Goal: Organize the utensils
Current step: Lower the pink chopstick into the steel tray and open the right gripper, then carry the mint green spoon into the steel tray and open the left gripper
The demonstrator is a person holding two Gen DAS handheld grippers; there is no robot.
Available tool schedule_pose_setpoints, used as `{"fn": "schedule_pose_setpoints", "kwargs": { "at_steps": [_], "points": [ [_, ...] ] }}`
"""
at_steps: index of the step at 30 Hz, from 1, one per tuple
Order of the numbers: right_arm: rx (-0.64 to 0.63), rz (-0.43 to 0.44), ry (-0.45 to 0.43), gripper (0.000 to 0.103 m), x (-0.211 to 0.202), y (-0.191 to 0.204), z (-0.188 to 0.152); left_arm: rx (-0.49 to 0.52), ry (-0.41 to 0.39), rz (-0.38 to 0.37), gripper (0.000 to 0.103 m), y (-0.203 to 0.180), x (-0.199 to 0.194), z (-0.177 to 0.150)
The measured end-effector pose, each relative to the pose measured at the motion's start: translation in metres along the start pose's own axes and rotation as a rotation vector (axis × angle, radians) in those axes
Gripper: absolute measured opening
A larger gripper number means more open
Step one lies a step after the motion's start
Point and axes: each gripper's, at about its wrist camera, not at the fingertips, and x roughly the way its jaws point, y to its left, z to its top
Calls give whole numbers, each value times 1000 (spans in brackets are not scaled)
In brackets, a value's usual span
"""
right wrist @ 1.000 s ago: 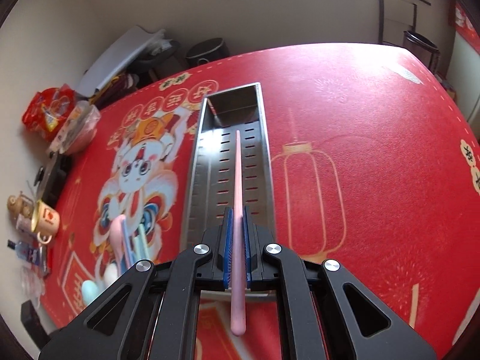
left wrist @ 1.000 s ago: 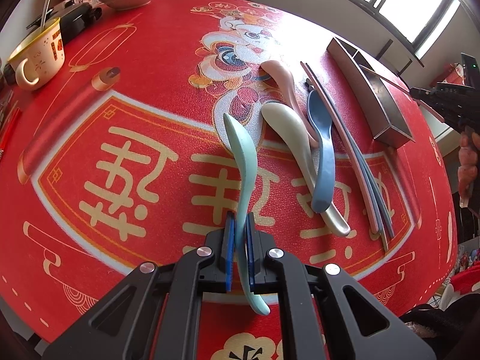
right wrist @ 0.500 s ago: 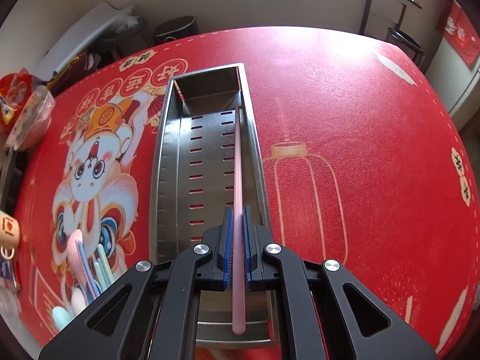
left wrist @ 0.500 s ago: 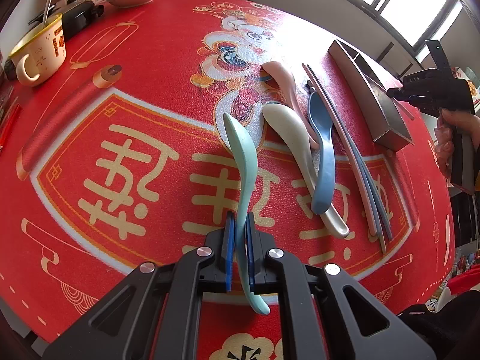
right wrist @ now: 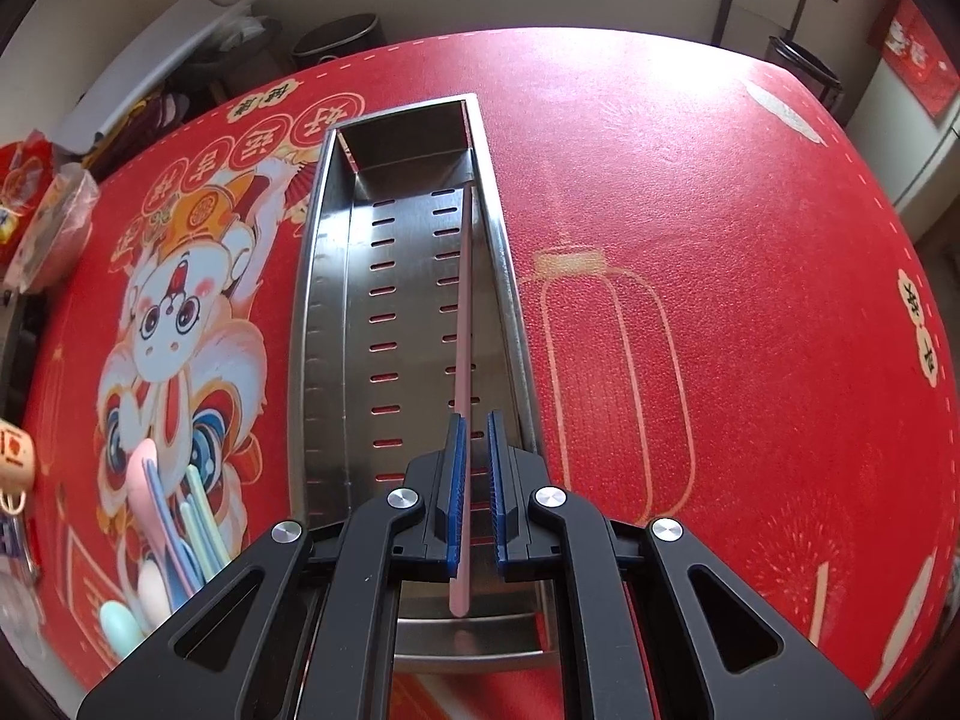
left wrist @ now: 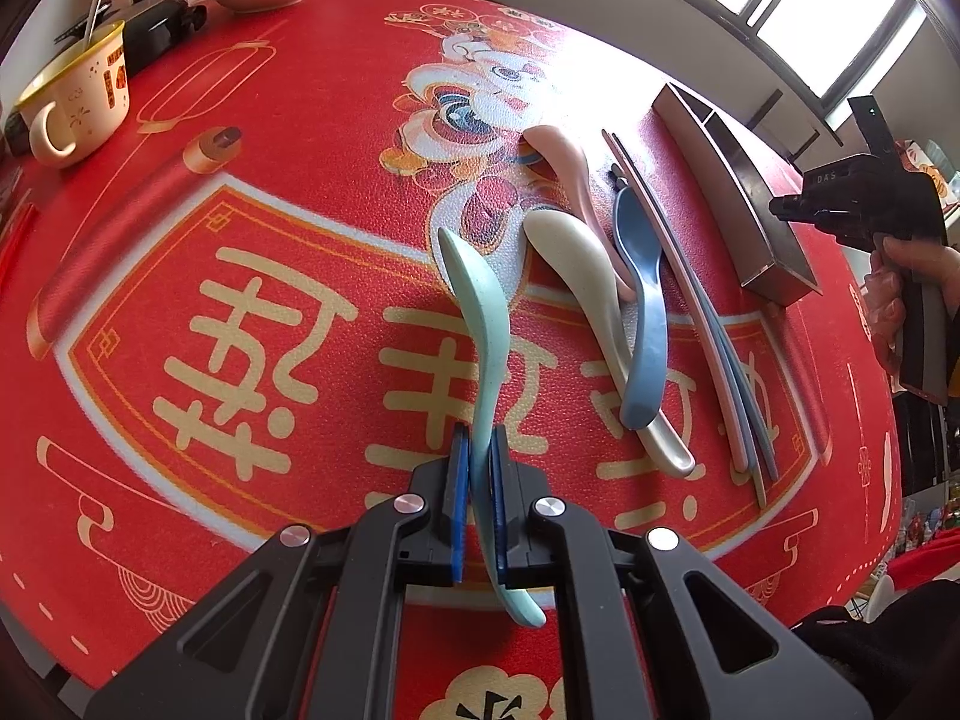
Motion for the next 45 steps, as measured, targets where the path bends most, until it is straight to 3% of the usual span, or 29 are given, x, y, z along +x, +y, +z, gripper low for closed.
{"fn": "schedule_pose_setpoints", "kwargs": {
  "at_steps": [10,12,13,14,15,18,24,28,38,45],
  "points": [
    [-54,45,-110,9,-39,-4,-19,14,-22,5,6,-5,-8,4],
    [-65,54,-136,13,-48,-7,-27,21,-32,12,6,-8,-12,6],
    [-67,60,-149,27,-52,-8,-31,25,-37,16,6,-9,-14,6],
    [-68,66,-167,48,-56,-10,-35,27,-40,19,6,-10,-16,7],
    [-69,73,-193,55,-62,-12,-40,29,-43,21,6,-11,-18,8],
    [-86,93,-229,56,-73,-16,-52,34,-52,30,6,-16,-24,9],
    [-102,176,-240,67,-81,-24,-70,53,-62,49,6,-29,-35,13],
    [-116,230,-209,87,-79,-30,-76,80,-76,55,6,-46,-41,18],
    [-96,223,-201,87,-76,-67,-75,162,-94,-4,6,-119,-39,46],
    [-68,229,-202,87,-76,-108,-67,198,-85,-76,6,-184,-13,84]
  ]
}}
